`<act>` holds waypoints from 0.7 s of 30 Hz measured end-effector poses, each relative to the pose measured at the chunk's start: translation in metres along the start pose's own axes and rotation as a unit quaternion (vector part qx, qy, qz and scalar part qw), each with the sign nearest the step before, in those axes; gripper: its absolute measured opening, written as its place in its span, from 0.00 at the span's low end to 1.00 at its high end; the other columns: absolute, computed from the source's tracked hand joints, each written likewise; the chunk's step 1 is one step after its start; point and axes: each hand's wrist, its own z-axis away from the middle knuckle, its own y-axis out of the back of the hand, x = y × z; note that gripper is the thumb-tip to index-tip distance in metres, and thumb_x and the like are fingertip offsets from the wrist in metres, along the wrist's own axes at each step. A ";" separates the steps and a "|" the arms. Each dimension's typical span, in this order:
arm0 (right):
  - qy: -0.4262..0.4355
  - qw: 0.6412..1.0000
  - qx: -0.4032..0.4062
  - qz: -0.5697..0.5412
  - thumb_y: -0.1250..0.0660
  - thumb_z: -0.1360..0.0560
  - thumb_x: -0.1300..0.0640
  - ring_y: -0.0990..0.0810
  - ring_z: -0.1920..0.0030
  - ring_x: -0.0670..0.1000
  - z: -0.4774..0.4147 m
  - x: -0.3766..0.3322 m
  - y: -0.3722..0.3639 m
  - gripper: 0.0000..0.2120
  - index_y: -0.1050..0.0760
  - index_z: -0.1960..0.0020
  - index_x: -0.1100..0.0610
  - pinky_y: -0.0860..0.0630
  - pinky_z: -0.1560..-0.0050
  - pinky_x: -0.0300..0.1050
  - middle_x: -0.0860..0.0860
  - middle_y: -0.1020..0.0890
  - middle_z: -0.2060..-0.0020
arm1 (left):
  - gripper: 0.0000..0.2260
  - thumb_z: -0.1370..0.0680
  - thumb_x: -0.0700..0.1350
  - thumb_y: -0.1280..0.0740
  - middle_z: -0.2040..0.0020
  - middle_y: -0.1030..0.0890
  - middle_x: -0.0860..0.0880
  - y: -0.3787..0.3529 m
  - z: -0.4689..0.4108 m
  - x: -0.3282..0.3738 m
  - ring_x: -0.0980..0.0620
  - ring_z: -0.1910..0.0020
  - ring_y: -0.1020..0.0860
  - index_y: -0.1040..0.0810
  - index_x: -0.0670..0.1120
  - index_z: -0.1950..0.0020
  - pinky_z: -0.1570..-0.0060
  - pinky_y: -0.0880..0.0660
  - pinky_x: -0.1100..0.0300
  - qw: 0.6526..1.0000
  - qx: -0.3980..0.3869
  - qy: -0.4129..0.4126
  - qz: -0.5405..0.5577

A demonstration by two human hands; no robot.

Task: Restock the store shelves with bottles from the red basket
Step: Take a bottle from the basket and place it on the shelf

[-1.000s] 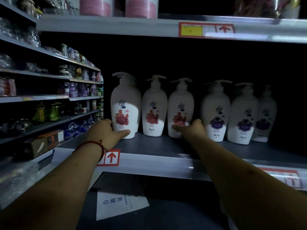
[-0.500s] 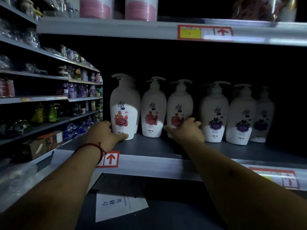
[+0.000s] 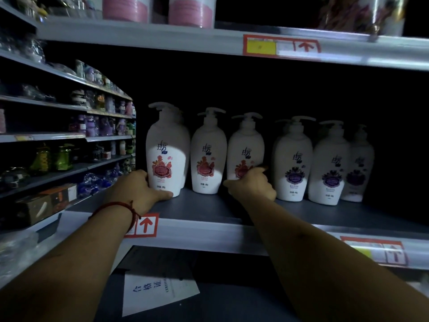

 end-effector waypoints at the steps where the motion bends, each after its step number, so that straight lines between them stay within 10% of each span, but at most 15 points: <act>1: 0.003 1.000 -0.002 0.000 0.24 0.36 0.37 0.25 0.35 0.61 -0.001 0.000 0.000 0.57 0.51 0.23 0.64 0.27 0.40 0.53 0.59 0.28 0.32 | 0.26 0.39 0.61 0.21 0.49 0.15 0.50 0.000 0.000 0.000 0.48 0.52 0.18 0.21 0.50 0.46 0.45 0.22 0.48 1.000 0.001 -0.002 0.001; 17: -0.019 0.995 -0.077 -0.054 0.23 0.36 0.40 0.30 0.32 0.64 -0.009 0.005 -0.001 0.56 0.52 0.24 0.65 0.29 0.35 0.55 0.63 0.34 0.29 | 0.28 0.38 0.65 0.26 0.49 0.16 0.51 0.004 0.013 0.013 0.48 0.51 0.19 0.21 0.50 0.44 0.47 0.21 0.52 1.000 0.014 0.011 -0.017; 21: -0.069 0.966 -0.163 -0.190 0.15 0.53 0.43 0.23 0.39 0.65 -0.015 0.013 0.020 0.62 0.39 0.29 0.65 0.23 0.39 0.59 0.63 0.27 0.35 | 0.17 0.30 0.60 0.34 0.57 0.18 0.48 0.013 0.033 0.030 0.46 0.58 0.19 0.22 0.48 0.52 0.56 0.20 0.52 0.995 0.083 -0.013 -0.058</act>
